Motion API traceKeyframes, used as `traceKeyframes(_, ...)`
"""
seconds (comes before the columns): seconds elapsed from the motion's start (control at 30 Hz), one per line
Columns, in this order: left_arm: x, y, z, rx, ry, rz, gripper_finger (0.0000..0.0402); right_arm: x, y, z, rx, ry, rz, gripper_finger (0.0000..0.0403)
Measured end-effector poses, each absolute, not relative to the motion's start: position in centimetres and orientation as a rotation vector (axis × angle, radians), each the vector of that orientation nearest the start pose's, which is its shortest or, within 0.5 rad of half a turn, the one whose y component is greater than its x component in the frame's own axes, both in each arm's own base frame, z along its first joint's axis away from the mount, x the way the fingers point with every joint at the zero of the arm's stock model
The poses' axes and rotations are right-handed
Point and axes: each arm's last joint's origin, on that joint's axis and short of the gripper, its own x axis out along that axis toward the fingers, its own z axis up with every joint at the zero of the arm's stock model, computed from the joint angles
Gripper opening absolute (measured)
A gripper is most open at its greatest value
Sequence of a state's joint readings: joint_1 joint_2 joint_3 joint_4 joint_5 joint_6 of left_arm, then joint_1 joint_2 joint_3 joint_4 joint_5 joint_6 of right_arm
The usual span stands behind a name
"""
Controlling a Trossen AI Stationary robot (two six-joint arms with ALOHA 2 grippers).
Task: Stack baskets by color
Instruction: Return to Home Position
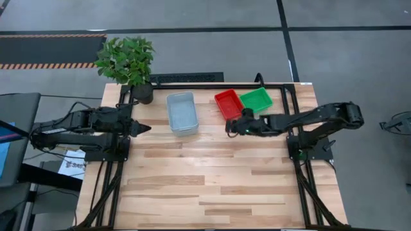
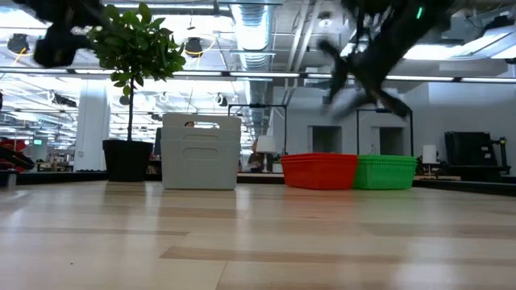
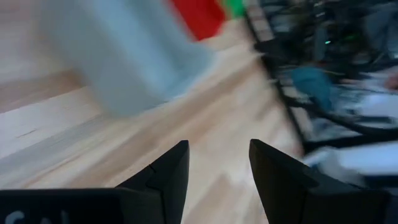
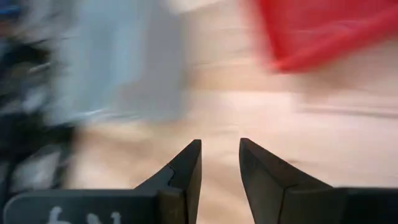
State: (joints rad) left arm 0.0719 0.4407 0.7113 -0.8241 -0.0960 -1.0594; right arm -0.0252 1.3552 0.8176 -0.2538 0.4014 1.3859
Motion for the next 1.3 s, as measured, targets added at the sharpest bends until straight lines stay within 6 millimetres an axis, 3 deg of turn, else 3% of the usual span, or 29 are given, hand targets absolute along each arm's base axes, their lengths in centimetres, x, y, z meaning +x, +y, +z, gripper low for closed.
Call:
traceKeyframes(0.07,8.5,0.8,29.9,-1.002,0.351,0.363,0.0155,27.4,-0.8,24.6,1.100,0.306,-0.722,0.0128)
traceKeyframes(0.2,8.3,0.7,33.4,-0.946,0.185,0.225,0.0155,26.1,-0.3,30.8,0.980,0.191,-0.555,0.0128)
traceKeyframes(0.4,5.7,0.5,39.1,-0.711,-0.015,0.091,0.0155,20.8,0.2,40.3,0.680,0.002,-0.279,0.0129)
traceKeyframes(0.53,3.9,0.5,40.9,-0.506,-0.052,0.154,0.0155,16.8,0.7,42.9,0.497,-0.029,-0.178,0.0131)
traceKeyframes(0.63,2.9,0.1,41.3,-0.363,-0.053,0.016,0.0155,15.3,1.5,42.5,0.270,-0.034,-0.103,0.0131)
traceKeyframes(0.77,2.1,-0.1,40.8,-0.284,-0.110,-0.018,0.0155,13.1,1.2,40.2,0.245,-0.089,-0.107,0.0130)
traceKeyframes(1.0,1.3,-0.1,35.7,-0.309,-0.135,-0.007,0.0155,9.2,0.6,34.0,0.281,-0.248,-0.081,0.0134)
traceKeyframes(1.2,2.2,-0.2,30.3,-0.355,-0.130,-0.076,0.0155,8.0,0.6,28.3,0.305,-0.348,-0.052,0.0133)
traceKeyframes(1.3,3.5,-0.3,28.7,-0.356,-0.055,-0.123,0.0155,8.0,0.7,25.2,0.310,-0.342,-0.039,0.0133)
